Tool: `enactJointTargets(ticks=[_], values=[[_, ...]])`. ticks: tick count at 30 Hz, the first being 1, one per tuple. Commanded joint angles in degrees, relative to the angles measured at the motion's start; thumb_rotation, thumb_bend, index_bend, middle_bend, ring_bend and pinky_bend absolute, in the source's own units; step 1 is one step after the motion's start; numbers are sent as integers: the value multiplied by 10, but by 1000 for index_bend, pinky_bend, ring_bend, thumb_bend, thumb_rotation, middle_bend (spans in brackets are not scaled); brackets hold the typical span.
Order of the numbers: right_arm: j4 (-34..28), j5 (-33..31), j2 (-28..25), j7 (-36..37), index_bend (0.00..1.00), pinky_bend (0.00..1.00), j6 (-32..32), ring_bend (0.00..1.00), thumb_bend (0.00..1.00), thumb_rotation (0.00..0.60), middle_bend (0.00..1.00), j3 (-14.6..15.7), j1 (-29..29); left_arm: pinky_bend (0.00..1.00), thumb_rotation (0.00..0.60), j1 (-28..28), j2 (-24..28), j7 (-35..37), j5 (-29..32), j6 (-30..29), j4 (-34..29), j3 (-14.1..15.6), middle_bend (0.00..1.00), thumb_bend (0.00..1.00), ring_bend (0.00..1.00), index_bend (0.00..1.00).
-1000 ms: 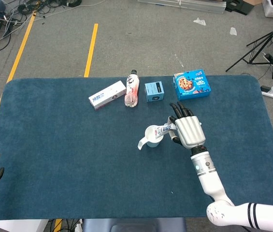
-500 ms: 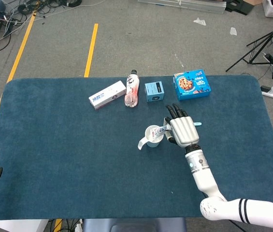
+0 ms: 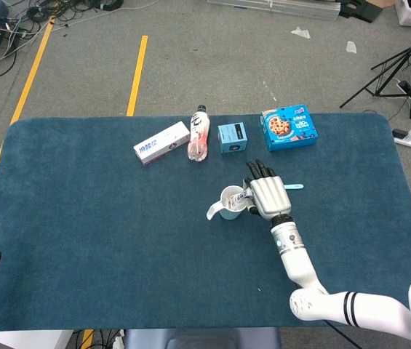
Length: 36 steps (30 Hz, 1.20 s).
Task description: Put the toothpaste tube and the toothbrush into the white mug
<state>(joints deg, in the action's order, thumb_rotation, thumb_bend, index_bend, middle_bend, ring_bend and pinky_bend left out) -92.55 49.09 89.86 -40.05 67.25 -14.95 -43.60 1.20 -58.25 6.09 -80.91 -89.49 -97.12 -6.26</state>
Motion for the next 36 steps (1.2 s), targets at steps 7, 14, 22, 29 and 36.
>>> enactJointTargets(ticks=[7, 14, 22, 29, 36], values=[[41, -12, 31, 11, 595, 209, -20, 0, 343, 600, 129, 3, -14, 451, 600, -2, 3, 4, -1, -2, -2, 0, 444, 290, 452, 387], [54, -7, 44, 23, 589, 209, -26, 0, 342, 600, 129, 1, -21, 451, 600, -2, 4, 4, -4, -2, -3, 1, 444, 290, 451, 387], [49, 4, 38, 36, 347, 209, -31, 0, 315, 600, 129, 3, -21, 451, 600, -3, 5, 5, -7, -3, -5, 2, 444, 290, 452, 387], [28, 15, 24, 39, 205, 209, -19, 0, 284, 600, 129, 2, -17, 451, 600, -2, 5, 1, -6, -2, -6, 2, 444, 290, 452, 387], [-6, 28, 1, 33, 194, 209, -1, 0, 281, 600, 129, 2, -10, 451, 600, -1, 4, -3, -3, 2, -5, 2, 444, 290, 452, 387]])
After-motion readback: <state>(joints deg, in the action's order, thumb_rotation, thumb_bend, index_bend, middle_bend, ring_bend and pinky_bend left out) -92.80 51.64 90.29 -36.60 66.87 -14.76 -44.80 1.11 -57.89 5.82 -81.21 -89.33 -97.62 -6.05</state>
